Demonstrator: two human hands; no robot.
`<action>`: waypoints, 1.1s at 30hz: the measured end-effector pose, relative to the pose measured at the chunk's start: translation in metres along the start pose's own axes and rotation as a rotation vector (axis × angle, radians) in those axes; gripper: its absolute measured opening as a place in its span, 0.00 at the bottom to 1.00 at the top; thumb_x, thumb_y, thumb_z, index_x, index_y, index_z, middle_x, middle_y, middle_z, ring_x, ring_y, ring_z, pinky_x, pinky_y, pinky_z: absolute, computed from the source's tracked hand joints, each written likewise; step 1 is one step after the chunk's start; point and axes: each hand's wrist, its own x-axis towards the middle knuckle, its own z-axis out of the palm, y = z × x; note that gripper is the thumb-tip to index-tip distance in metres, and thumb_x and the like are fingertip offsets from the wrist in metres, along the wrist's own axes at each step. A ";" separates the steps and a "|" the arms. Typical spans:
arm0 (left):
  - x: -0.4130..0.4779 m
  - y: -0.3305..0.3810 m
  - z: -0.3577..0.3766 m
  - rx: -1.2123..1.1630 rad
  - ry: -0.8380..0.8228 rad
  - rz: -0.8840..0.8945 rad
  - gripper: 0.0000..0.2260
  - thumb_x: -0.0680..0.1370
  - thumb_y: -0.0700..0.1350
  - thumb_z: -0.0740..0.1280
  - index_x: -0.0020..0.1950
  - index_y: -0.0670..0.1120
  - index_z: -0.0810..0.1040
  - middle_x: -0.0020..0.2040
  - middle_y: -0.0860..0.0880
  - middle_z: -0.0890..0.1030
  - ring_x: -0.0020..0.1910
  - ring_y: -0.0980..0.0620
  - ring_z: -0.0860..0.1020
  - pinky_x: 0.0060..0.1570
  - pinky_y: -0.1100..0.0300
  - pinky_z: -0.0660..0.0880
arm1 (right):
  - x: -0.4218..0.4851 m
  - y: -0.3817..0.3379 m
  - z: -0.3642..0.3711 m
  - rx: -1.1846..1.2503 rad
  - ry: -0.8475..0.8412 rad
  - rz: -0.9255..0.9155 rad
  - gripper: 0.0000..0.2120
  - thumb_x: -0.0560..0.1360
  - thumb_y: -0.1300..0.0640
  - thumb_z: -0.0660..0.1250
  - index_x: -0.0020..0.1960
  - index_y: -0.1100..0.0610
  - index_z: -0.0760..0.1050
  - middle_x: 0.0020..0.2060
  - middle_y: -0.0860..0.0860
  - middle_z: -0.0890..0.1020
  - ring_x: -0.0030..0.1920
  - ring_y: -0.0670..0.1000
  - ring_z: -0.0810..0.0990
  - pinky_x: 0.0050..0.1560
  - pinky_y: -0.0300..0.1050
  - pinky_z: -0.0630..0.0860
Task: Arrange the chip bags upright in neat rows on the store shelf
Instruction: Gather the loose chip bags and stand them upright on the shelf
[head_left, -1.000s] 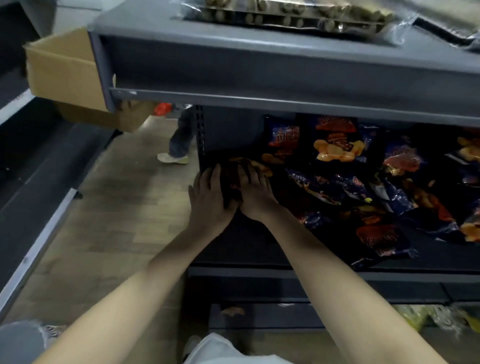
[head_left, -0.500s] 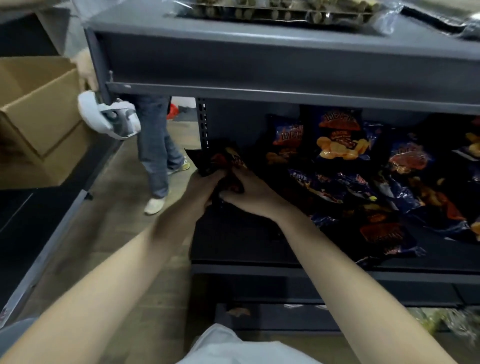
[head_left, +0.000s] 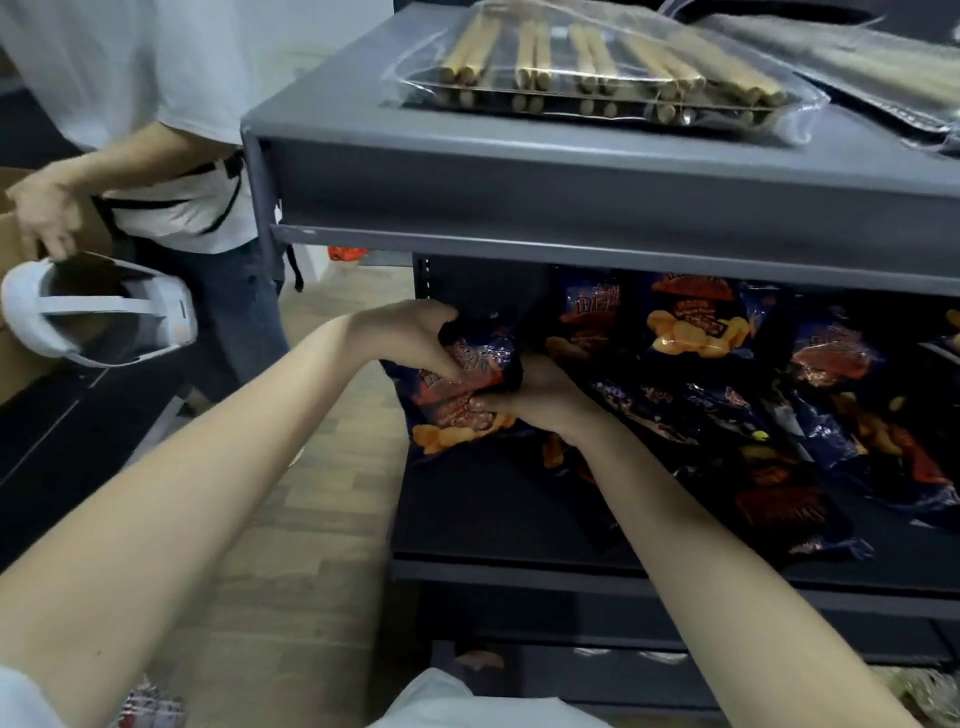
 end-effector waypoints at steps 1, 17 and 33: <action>0.001 -0.003 0.005 -0.034 0.131 0.034 0.28 0.69 0.47 0.73 0.66 0.45 0.68 0.60 0.51 0.74 0.57 0.49 0.74 0.52 0.56 0.73 | 0.004 0.007 0.002 0.030 0.056 0.033 0.26 0.68 0.56 0.75 0.65 0.53 0.72 0.60 0.50 0.79 0.60 0.49 0.76 0.62 0.44 0.72; 0.041 -0.034 0.080 -0.866 0.434 0.003 0.29 0.65 0.39 0.77 0.60 0.45 0.66 0.47 0.55 0.76 0.46 0.61 0.76 0.40 0.73 0.73 | 0.015 0.018 0.001 0.316 0.240 0.164 0.32 0.73 0.55 0.70 0.72 0.55 0.61 0.64 0.54 0.75 0.63 0.52 0.74 0.65 0.51 0.72; 0.084 -0.049 0.085 -0.425 0.506 -0.145 0.32 0.76 0.46 0.67 0.74 0.43 0.53 0.64 0.36 0.66 0.62 0.37 0.68 0.60 0.49 0.68 | -0.029 0.013 0.002 0.042 0.247 0.045 0.20 0.77 0.59 0.64 0.68 0.53 0.69 0.68 0.51 0.70 0.69 0.50 0.68 0.64 0.37 0.66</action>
